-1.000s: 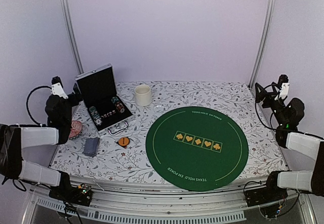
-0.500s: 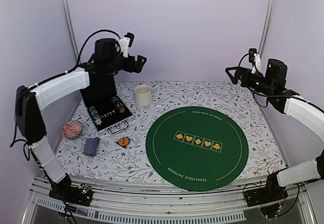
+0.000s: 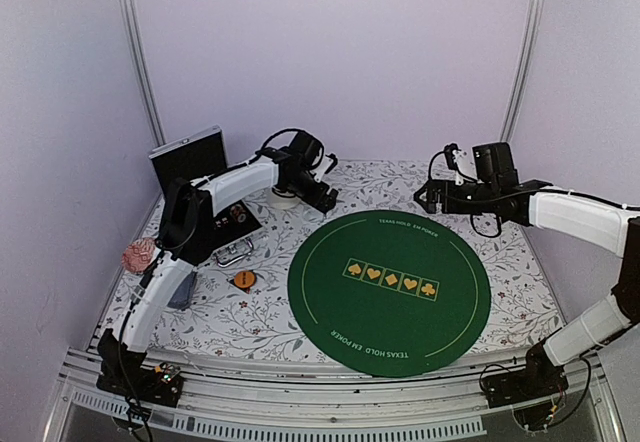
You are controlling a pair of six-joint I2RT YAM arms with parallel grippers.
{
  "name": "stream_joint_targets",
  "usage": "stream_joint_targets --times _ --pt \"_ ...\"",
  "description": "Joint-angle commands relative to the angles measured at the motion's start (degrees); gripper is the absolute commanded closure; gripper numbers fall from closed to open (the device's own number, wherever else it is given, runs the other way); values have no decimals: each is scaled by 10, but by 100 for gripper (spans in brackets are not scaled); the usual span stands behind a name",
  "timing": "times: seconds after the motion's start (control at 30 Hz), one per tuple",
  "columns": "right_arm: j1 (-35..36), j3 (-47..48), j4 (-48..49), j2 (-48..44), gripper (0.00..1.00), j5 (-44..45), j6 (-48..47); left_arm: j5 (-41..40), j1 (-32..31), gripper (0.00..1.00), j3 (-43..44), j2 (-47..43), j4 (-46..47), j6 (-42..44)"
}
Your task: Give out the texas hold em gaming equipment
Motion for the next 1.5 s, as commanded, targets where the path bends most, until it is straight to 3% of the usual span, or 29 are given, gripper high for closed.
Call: stream_joint_targets --times 0.0,0.3,0.43,0.57,0.8,0.93,1.0,1.2,1.33,1.47 --pt "11 -10 -1 12 1 13 10 6 11 2 23 18 -53 -2" --pt "23 -5 -7 12 1 18 15 41 12 6 -62 1 -75 -3" --pt "27 -9 -10 7 1 25 16 18 1 7 -108 -13 -75 15" --pt "30 -15 -12 -4 1 28 14 12 11 23 -99 -5 -93 7" --pt "31 -22 -9 -23 1 43 8 22 7 22 -104 2 -79 24" --pt "31 -20 -11 -26 1 42 8 18 7 45 -104 15 -82 28" --pt "31 -23 -9 -31 1 41 10 21 5 51 -121 -4 -78 22" --pt "31 -26 4 -36 1 28 17 12 -6 60 -280 -155 122 37" --pt "31 -27 5 -45 1 15 25 16 -21 64 -316 -217 168 55" --pt "31 -32 -8 -59 1 24 34 79 -74 64 -378 -251 216 107"
